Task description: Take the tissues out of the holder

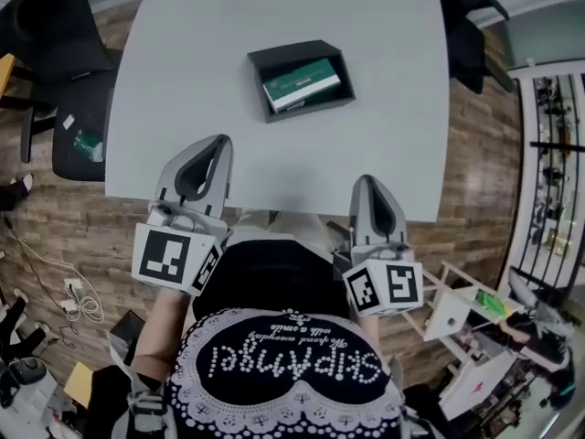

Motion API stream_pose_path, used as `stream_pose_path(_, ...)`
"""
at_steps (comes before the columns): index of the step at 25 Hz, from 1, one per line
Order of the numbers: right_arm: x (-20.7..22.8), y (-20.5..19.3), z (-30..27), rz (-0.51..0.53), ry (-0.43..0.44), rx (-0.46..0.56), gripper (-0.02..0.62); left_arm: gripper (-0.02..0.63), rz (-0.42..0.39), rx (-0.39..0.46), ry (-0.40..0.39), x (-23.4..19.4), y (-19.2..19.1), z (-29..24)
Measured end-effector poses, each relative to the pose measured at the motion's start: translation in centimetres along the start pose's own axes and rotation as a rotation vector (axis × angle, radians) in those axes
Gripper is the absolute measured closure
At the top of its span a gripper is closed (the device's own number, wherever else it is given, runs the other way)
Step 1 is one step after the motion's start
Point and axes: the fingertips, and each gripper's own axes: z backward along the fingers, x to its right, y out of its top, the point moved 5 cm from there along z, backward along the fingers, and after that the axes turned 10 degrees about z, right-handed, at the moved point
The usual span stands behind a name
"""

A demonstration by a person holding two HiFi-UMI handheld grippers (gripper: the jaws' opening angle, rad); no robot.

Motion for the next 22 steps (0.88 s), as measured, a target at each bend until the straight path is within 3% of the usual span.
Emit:
stream_pose_path(14, 0.6, 0.0, -1.5, 0.006, 0.07, -0.029, 0.561, 0.581, 0.032, -0.003, 0.087, -0.3, -0.5, 0.5)
stream_pose_path(22, 2.8, 0.5, -1.9, 0.021, 0.109, -0.024, 0.561, 0.581, 0.037, 0.015, 0.121, 1.9, -0.5, 0.0)
